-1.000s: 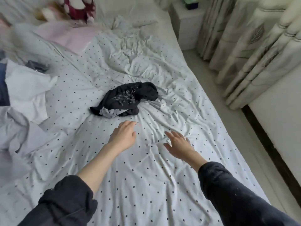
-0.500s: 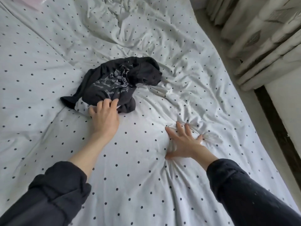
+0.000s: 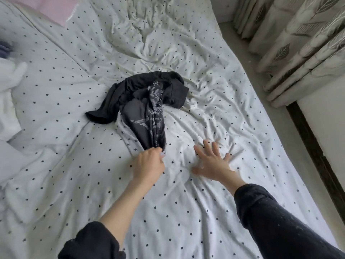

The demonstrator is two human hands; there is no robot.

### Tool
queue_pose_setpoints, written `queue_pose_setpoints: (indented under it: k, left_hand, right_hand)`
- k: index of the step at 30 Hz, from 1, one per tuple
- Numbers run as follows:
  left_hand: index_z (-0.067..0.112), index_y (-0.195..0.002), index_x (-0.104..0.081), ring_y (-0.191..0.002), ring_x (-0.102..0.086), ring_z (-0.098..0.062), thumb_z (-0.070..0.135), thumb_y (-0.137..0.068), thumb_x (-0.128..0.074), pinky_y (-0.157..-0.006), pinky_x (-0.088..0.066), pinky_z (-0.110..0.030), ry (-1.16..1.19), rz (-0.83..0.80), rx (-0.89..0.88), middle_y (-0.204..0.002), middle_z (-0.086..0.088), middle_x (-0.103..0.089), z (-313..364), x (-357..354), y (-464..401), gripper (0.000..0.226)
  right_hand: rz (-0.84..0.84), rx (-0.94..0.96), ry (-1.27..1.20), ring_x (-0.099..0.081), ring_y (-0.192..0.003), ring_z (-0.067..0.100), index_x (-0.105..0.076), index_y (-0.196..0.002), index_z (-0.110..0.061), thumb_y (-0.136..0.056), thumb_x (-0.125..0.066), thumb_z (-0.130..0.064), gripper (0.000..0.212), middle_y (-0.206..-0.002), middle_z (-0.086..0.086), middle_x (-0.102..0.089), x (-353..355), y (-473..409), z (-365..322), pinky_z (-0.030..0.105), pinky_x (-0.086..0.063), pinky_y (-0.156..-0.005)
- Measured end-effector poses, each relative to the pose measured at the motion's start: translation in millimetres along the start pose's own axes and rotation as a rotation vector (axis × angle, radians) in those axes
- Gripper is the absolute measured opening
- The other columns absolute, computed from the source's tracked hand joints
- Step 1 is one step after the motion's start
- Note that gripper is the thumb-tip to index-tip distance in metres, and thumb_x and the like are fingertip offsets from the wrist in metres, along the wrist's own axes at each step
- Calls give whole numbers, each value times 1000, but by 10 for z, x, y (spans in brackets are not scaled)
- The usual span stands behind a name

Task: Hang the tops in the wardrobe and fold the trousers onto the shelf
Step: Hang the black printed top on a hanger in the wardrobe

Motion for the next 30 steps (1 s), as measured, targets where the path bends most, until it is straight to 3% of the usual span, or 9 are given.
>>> queue_pose_setpoints:
  k: [4, 8, 14, 18, 22, 24, 26, 29, 30]
  left_hand:
    - [16, -65, -37, -83, -57, -30, 20, -96, -46, -64, -31, -31, 83, -246, -229, -76, -3, -52, 411, -174, 752, 33]
    - [17, -58, -31, -74, -48, -30, 24, -94, -49, -63, -33, -33, 57, -560, -436, -70, -9, -51, 753, -411, 1408, 40]
    - [14, -62, -39, -59, -30, -15, 35, -90, -54, -53, -27, -29, 233, -697, -419, -61, -7, -35, 786, -383, 1563, 38]
    - [29, -89, -72, -79, -57, -6, 33, -89, -54, -79, -48, -28, 398, -470, -294, -87, 4, -67, 437, -217, 1367, 19]
    - [18, -145, -34, -139, -27, -21, 17, -93, -54, -113, -26, -37, 177, -10, -236, -149, -2, -34, 121, 115, 809, 56]
    - [21, -151, -12, -145, -4, -26, 28, -92, -57, -117, -9, -47, -82, -149, -180, -157, -3, -15, 82, -42, 556, 74]
    - [25, -145, -28, -143, -16, -28, 33, -91, -55, -114, -8, -49, -247, -290, -186, -148, -4, -38, 157, -263, 490, 61]
    - [23, -88, -56, -102, -54, -25, 24, -89, -53, -87, -36, -30, -179, -545, -325, -99, -3, -64, 455, -606, 861, 4]
    - [19, -75, -50, -88, -53, -25, 23, -89, -53, -75, -37, -28, -106, -664, -360, -85, -3, -61, 541, -747, 1059, 16]
  right_hand:
    - [53, 48, -253, -7, -146, 20, -34, -145, -27, -100, -39, -38, 46, -158, 1, -12, -29, 508, -34, 54, -6, -115]
    - [90, -63, -744, -56, -114, 27, -54, -131, -2, -100, -38, -39, 51, -127, 12, -58, -39, 958, 36, 34, -41, -99]
    - [-250, -224, -1162, -60, -86, 16, -64, -110, -11, -90, -62, -33, 30, -101, 4, -66, -460, 1197, -45, 30, -50, -76]
    - [-150, -221, -1031, -51, -68, 11, -62, -83, -14, -89, -62, -14, 6, -82, 3, -59, -528, 1185, -63, 22, -43, -63]
    - [-149, -180, -863, -43, -52, 9, -43, -58, -14, -92, -55, -10, 36, -59, -1, -43, -471, 1235, 138, 19, -33, -54]
    - [-230, -194, -722, -45, -54, 9, -43, -60, -14, -93, -52, -12, 34, -60, -2, -45, -566, 1335, 264, 18, -36, -56]
    - [-337, -204, -529, -54, -62, 8, -52, -71, -14, -95, -49, -14, 24, -69, -4, -54, -715, 1472, 403, 17, -40, -56]
    - [-442, -284, -349, -66, -78, 13, -63, -105, -3, -94, -49, -14, 21, -88, 1, -65, -915, 1643, 665, 15, -39, -47]
    - [-431, -323, -324, -67, -79, 15, -62, -113, 0, -94, -51, -15, 26, -92, 4, -66, -916, 1653, 754, 14, -38, -45]
Point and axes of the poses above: each hand's wrist, its own y-axis away from the middle knuckle, its own x-axis out of the back of the hand, z = x × y, the point moved 7 cm from there along -y, towards the middle knuckle
